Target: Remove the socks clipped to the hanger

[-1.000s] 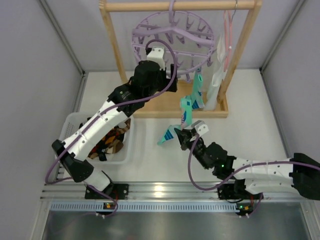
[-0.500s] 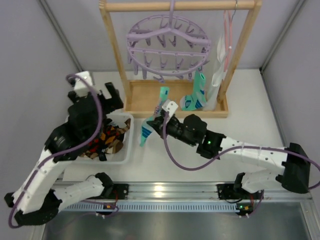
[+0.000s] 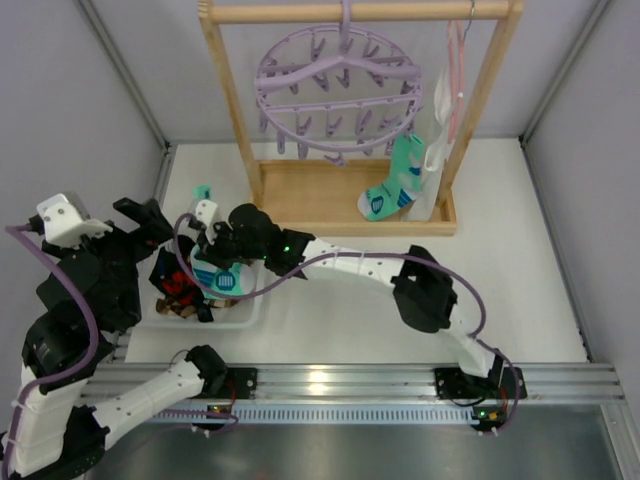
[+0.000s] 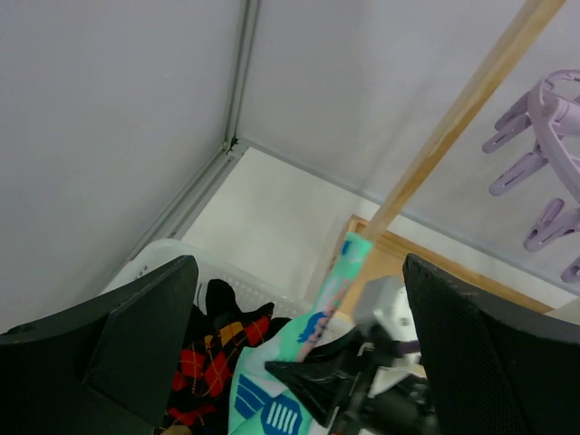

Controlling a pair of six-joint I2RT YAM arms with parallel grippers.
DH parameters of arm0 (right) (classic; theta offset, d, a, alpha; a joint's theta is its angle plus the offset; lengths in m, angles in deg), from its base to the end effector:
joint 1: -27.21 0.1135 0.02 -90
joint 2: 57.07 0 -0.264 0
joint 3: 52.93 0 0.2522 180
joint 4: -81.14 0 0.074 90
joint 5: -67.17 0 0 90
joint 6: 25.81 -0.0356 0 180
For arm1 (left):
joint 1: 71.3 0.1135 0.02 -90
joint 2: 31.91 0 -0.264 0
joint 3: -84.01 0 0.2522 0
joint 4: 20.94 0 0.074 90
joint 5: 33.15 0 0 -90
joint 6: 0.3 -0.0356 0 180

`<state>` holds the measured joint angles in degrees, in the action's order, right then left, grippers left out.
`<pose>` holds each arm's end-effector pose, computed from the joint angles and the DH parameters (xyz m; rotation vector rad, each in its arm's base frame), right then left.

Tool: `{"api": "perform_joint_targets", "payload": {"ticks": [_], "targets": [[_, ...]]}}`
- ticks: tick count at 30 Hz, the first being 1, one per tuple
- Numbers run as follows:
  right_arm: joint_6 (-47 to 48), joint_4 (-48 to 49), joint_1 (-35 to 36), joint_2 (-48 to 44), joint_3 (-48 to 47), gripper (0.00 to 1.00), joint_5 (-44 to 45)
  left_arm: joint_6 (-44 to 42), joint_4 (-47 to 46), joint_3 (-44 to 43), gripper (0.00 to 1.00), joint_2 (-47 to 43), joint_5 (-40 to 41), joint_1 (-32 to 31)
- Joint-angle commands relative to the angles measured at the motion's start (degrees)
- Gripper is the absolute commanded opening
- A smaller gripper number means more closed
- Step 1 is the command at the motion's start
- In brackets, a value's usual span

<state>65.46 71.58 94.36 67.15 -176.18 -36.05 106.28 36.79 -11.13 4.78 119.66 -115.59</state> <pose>0.1973 0.4892 0.3077 -1.1938 1.4373 1.0215 0.0440 0.0014 0.4873 -0.4803 1.4896 0.0179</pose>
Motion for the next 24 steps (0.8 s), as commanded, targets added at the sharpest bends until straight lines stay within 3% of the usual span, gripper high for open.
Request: {"api": "perform_joint_targets", "payload": {"ticks": [1,10,16,18,20,21,24], "targets": [[-0.9,-7.3,1.0,6.7,-7.7,0.00,-2.2,-0.8,-0.2,1.2,0.98,-2.8,4.2,0.0],[-3.5,-14.8,0.8,22.7,-21.5,0.00,-0.9,2.6,-0.3,6.7,0.98,-2.1,3.2,-0.2],[-5.3,-12.8,0.1,23.6,-17.5,0.07,-1.1,3.5,-0.4,9.0,0.98,-1.7,3.4,-0.2],[-5.8,-11.7,0.1,22.0,-16.3,0.22,-1.3,4.1,-0.4,9.9,0.98,-2.3,4.2,-0.2],[-6.1,-10.7,0.1,19.2,-14.4,0.27,-1.6,4.7,-0.5,10.9,0.98,-2.8,4.9,-0.2],[-6.1,-9.8,0.2,17.8,-13.2,0.40,-2.2,4.8,-0.5,11.2,0.98,-3.5,5.2,-0.2],[-6.6,-5.4,0.1,11.4,-7.3,0.55,-2.8,5.2,-0.6,11.9,0.98,-4.2,6.6,-0.2]]}}
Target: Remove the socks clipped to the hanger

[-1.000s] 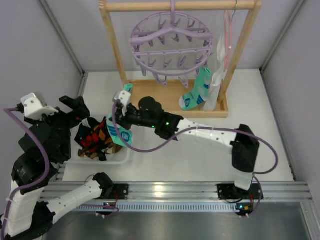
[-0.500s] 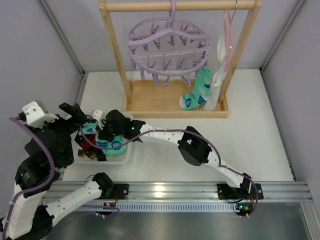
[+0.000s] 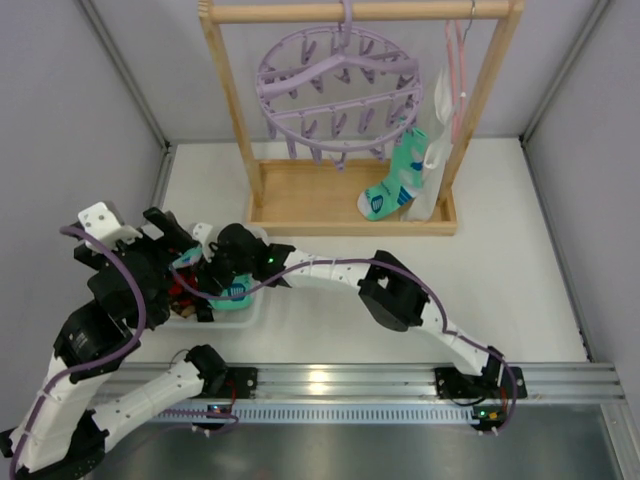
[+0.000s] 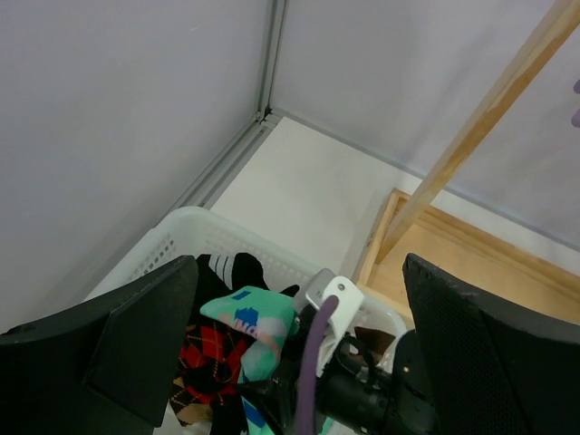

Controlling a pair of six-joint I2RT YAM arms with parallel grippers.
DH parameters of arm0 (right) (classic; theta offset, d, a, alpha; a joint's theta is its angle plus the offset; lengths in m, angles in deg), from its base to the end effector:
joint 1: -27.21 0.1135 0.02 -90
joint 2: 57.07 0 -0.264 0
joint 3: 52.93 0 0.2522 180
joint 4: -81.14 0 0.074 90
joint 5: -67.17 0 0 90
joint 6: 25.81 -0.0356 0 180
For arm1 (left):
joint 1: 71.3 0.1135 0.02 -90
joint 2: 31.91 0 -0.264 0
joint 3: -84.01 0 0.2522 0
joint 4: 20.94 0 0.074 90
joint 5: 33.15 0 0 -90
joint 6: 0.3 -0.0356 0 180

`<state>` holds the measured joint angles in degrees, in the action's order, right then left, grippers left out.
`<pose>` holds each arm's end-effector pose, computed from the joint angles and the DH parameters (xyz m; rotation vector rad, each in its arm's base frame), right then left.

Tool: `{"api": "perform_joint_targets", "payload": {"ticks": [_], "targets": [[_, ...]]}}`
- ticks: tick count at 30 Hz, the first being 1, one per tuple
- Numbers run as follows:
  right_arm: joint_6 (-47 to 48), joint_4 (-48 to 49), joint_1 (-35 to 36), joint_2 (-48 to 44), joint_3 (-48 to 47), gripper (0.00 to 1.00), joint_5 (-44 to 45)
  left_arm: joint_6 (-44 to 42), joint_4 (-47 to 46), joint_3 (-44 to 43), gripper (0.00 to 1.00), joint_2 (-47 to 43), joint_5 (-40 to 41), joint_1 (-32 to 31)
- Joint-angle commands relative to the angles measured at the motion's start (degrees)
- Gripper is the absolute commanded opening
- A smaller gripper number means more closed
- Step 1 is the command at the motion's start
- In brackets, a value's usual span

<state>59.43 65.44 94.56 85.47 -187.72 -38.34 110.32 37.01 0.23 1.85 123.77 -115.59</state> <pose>0.2141 0.5378 0.1970 -1.2645 1.7150 1.0534 0.0584 -0.0112 0.4413 -0.5046 1.5462 0.1277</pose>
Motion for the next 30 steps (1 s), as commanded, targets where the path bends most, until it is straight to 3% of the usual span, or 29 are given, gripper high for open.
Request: {"api": "perform_joint_targets", "payload": {"ticks": [1,7,12,17,21,25,30], "targets": [[-0.8,1.4,-0.1,-8.4,7.1,0.60,-0.7,1.4,-0.8,0.7,0.98,-1.8,2.7,-0.2],[-1.4,7.2,-0.6,-19.7,16.5,0.70,-1.9,1.4,-2.2,2.2,0.98,-2.6,3.1,-0.2],[-1.8,11.9,-1.9,-32.1,28.8,0.86,1.1,1.4,-2.1,1.8,0.98,-1.7,2.6,-0.2],[-4.1,16.3,-4.8,-49.9,50.0,0.87,8.3,-0.2,-2.0,1.6,0.98,-1.2,-2.5,-0.2],[-6.5,15.1,-9.8,-64.6,67.5,0.87,19.8,-0.9,-1.7,4.4,0.98,-2.5,-11.8,-0.2],[-6.5,11.1,-13.8,-79.8,77.7,0.85,24.8,1.6,-1.8,9.2,0.98,-6.1,-15.0,-0.2],[-5.4,6.0,-27.1,-86.5,82.3,0.79,22.5,2.8,-1.7,13.6,0.98,-8.0,-21.0,-0.2]]}}
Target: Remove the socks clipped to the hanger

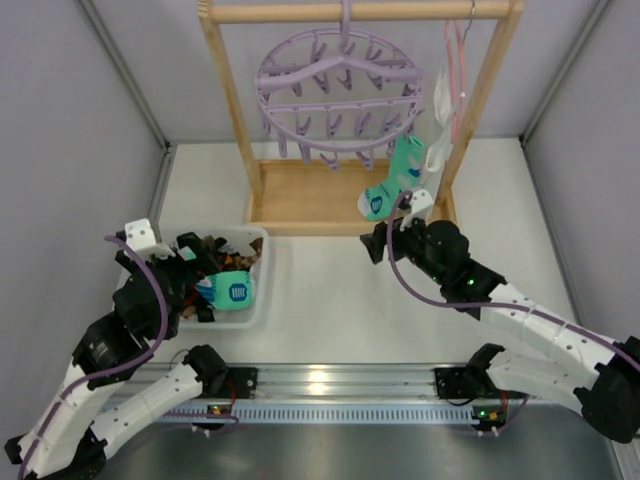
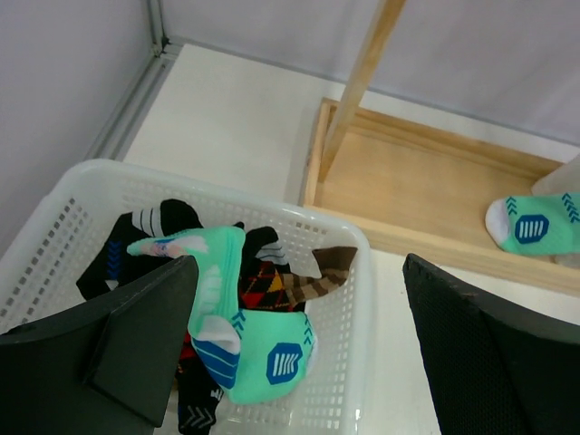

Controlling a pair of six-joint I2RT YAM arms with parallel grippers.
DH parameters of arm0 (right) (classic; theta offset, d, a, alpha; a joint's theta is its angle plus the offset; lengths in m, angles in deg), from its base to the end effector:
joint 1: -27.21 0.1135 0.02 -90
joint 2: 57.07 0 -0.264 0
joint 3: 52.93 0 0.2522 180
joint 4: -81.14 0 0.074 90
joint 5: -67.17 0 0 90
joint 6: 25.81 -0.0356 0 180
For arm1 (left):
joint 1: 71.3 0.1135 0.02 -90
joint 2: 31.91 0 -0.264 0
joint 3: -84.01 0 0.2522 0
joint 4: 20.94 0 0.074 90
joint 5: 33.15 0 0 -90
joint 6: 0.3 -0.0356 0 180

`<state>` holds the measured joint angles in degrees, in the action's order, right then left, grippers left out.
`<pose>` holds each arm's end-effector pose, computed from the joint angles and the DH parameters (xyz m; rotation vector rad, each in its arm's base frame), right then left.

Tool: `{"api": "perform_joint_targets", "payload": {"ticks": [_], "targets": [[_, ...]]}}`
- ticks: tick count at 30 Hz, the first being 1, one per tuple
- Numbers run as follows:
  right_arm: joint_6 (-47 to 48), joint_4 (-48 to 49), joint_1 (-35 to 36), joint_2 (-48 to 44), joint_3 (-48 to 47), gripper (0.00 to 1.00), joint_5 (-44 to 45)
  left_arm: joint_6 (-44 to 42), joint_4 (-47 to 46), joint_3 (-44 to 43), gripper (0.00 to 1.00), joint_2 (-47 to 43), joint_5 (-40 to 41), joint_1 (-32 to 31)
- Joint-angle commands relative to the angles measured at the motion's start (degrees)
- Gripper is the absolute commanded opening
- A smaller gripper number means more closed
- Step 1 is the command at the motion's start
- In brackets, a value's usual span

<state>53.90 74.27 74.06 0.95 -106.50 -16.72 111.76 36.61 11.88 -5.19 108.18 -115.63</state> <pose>0.1661 0.1717 0.2964 -0.4921 1.7420 0.6241 0.0590 -0.0188 0.3916 -0.2980 1.6767 -0.0637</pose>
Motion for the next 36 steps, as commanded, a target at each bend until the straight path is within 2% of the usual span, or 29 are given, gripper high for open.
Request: {"api": "perform_joint_targets", "payload": {"ticks": [1,2,5,11,19,30,32,36], "targets": [[0.7,-2.9,-8.9,-2.1,1.2,0.78,-0.6,1.5,-1.3,3.2,0.98,-0.8,-5.9,-0.1],[1.1,-2.9,-13.0,-2.0,1.2,0.77,-2.0,1.4,-1.3,3.8,0.98,-0.6,-6.7,-0.1],[2.4,-0.6,-18.7,-1.3,0.3,0.74,-3.0,1.0,-1.3,4.3,0.98,0.3,-7.7,0.0],[4.9,3.4,-25.9,6.9,-5.5,0.64,-8.7,1.1,-1.3,5.8,0.98,1.2,-10.8,0.3],[7.6,6.0,-27.4,15.4,-11.2,0.58,-7.7,1.1,-1.3,6.0,0.98,1.3,-12.3,0.7],[14.6,12.3,-27.6,20.0,-12.3,0.59,-6.9,1.0,-1.3,6.2,0.98,0.6,-13.1,0.7],[15.2,13.8,-27.8,20.7,-12.0,0.54,-8.4,1.0,-1.3,6.2,0.98,0.7,-13.1,0.7],[13.5,16.5,-27.9,21.6,-11.8,0.35,-13.7,1.0,-1.3,6.1,0.98,1.1,-13.1,0.7]]}}
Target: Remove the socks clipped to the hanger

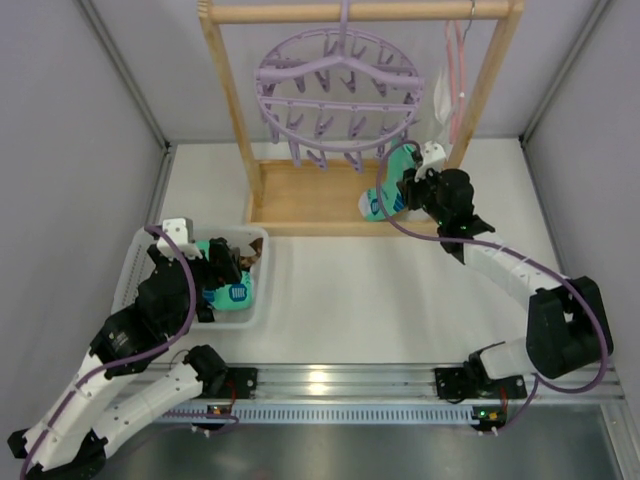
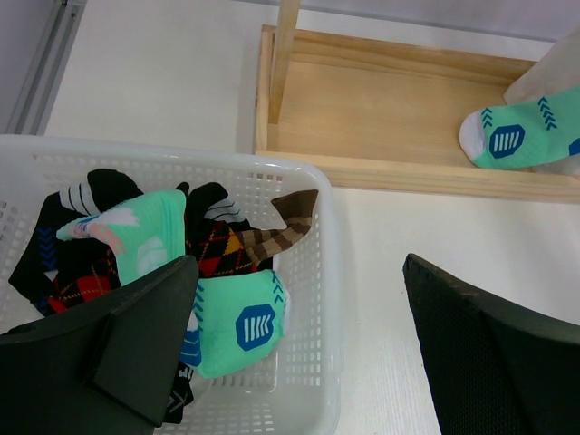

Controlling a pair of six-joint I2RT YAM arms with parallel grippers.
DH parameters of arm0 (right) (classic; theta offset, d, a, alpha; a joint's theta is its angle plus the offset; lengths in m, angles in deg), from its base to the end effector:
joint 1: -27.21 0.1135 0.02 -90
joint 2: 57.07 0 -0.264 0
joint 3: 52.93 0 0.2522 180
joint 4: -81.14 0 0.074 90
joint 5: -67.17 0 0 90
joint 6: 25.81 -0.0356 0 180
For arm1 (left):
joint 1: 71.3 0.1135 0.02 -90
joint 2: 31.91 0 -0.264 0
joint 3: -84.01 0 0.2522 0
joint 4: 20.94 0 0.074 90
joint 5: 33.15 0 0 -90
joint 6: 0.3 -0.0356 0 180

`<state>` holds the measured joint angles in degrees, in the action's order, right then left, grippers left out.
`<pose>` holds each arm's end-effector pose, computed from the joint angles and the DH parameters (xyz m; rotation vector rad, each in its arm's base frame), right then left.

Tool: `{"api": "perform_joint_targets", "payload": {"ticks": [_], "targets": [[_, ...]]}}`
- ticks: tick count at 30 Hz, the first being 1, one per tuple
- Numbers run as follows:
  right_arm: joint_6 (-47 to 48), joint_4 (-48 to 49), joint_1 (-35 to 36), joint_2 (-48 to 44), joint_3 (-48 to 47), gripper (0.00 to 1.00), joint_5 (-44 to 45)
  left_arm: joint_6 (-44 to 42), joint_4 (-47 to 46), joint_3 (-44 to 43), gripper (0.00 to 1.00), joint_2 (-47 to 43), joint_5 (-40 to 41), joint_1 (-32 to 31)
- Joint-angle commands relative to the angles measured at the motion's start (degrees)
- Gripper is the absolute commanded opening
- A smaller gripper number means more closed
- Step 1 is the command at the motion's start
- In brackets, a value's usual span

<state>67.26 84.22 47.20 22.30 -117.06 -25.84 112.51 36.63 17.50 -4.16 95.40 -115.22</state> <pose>0.3017 0.1117 0.2836 -0.3949 1.7460 0.2591 0.0726 -0.0391 0.3615 -0.1116 1.8260 -0.1803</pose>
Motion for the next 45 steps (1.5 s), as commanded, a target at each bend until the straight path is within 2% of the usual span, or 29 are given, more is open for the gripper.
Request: {"api": "perform_joint_targets", "payload": {"ticks": [1,4,8,14,19,25,30,35,39,42,45], "targets": [[-1.2,7.7,-0.9,0.1,-0.1,0.24,-6.2,0.2,-1.4,0.4,0.98,0.2,-0.3,0.3],[-3.9,11.5,-0.7,-1.6,2.8,0.11,-7.5,0.4,-1.4,-0.6,0.98,1.0,-0.9,0.6],[-8.9,15.7,1.1,-5.6,6.7,0.00,-7.3,1.7,-1.4,-3.8,0.98,2.4,-2.2,0.7],[-9.0,16.8,10.2,-12.5,10.3,0.00,1.3,3.3,-1.4,-15.0,0.99,11.1,-6.1,0.7],[-8.4,14.6,19.7,-13.8,9.6,0.00,10.7,4.4,-1.4,-24.8,0.99,19.4,-12.0,0.7],[-7.5,14.0,32.4,-9.9,7.0,0.00,25.0,2.5,-1.1,-42.2,0.99,32.1,-14.9,0.5],[-5.7,15.8,42.7,-3.4,1.9,0.00,38.6,0.1,-0.9,-50.7,0.99,41.7,-13.3,-1.9],[-4.7,20.1,48.1,3.1,-1.6,0.00,46.2,-3.8,-0.8,-56.6,0.99,48.3,-8.7,-5.0],[-4.2,22.7,50.1,5.3,-3.2,0.00,47.5,-5.3,-0.8,-57.8,0.99,52.1,-5.1,-6.4],[-3.6,24.6,50.7,6.1,-3.6,0.00,47.8,-6.4,-0.9,-59.5,0.98,55.5,-4.6,-6.4],[0.9,29.0,52.9,8.2,-4.2,0.00,54.0,-6.3,-1.0,-61.2,0.98,58.3,-5.7,-6.4]]}}
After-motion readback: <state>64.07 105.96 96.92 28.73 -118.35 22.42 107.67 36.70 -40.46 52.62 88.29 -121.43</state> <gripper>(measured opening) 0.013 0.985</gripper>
